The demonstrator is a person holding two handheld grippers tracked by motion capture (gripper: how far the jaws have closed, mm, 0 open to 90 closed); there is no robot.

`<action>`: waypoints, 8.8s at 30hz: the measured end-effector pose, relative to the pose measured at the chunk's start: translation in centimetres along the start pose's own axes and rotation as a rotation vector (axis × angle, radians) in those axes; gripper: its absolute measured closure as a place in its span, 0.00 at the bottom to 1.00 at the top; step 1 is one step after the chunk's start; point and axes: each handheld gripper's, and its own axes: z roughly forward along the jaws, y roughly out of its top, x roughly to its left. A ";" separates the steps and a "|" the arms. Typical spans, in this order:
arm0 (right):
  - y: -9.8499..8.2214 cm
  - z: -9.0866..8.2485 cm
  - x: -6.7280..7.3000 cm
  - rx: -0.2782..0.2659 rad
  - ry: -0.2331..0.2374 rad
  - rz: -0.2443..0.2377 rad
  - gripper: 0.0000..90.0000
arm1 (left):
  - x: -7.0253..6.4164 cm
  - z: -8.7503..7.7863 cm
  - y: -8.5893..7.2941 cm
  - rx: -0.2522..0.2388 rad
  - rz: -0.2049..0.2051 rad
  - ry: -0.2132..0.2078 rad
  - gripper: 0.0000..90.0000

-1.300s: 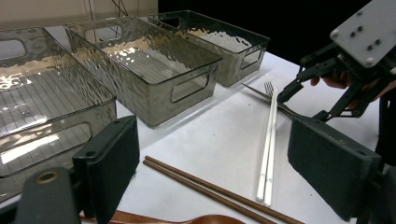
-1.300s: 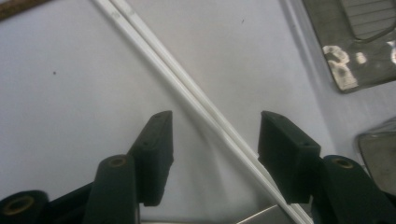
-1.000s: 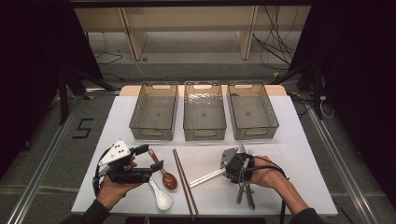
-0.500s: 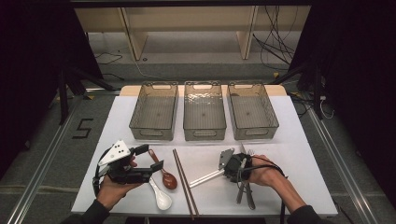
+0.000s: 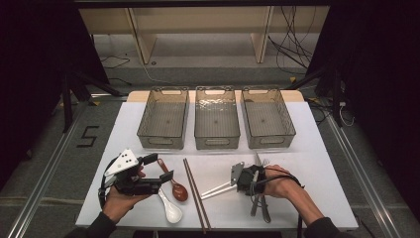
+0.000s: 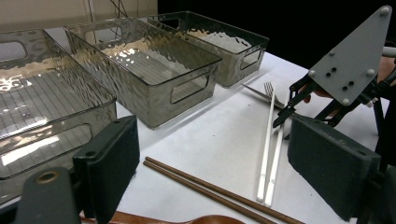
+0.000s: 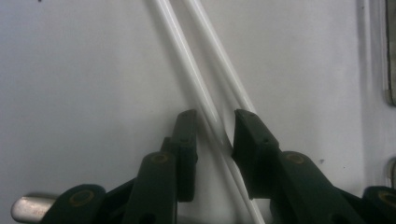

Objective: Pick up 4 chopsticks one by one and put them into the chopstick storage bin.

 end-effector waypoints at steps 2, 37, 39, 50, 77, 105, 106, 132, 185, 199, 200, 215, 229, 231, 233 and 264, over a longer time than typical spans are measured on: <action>0.0 0.1 0.1 0.007 0.003 -0.017 0.81 | 0.0 0.0 0.0 0.000 0.000 0.000 0.18; -0.4 -0.8 0.8 -0.030 0.041 -0.199 0.95 | 0.0 0.0 0.0 -0.002 0.001 0.001 0.18; -0.4 -1.0 0.7 -0.038 0.034 -0.180 0.95 | -0.1 0.0 0.0 -0.005 -0.003 0.001 0.18; -0.2 -2.8 -0.6 -0.159 -0.020 0.053 0.95 | -0.1 0.1 0.1 0.002 -0.002 0.004 0.18; 2.3 -4.8 -0.7 -0.403 -0.157 0.361 0.95 | -0.6 3.9 2.0 0.018 -0.192 0.016 0.18; 4.2 -4.7 0.1 -0.459 -0.147 0.330 0.95 | -1.2 5.7 3.1 0.061 -0.161 -0.011 0.18; 4.3 -4.7 0.1 -0.464 -0.147 0.333 0.95 | -1.3 5.9 3.1 0.061 -0.166 -0.009 0.18; 5.5 -4.6 0.4 -0.559 -0.170 0.395 0.95 | -1.5 8.1 3.2 0.035 -0.318 -0.085 0.46; 3.2 -5.7 -0.1 -0.608 -0.123 0.500 0.57 | 1.5 6.4 4.9 0.031 -0.380 -0.152 0.93; -0.4 -6.2 -0.8 -0.558 -0.067 0.607 0.40 | 5.3 5.1 7.2 0.025 -0.377 -0.088 0.92; -0.5 -6.2 -0.7 -0.553 -0.066 0.610 0.39 | 5.5 4.9 7.4 0.025 -0.379 -0.079 0.92; -1.1 -6.4 -0.7 -0.550 -0.060 0.634 0.34 | 8.9 3.5 10.6 0.009 -0.373 -0.010 0.92; -1.2 -6.3 -0.7 -0.548 -0.055 0.635 0.33 | 12.4 3.4 12.7 0.036 -0.380 0.073 0.92; -1.1 -6.3 -0.7 -0.548 -0.053 0.634 0.33 | 12.7 3.5 12.9 0.050 -0.371 0.087 0.92; -1.1 -6.3 -0.7 -0.547 -0.052 0.633 0.33 | 13.0 3.6 13.0 0.061 -0.364 0.100 0.92; -1.0 -6.2 -0.8 -0.543 -0.038 0.617 0.32 | 15.8 8.4 11.3 0.254 -0.388 0.182 0.92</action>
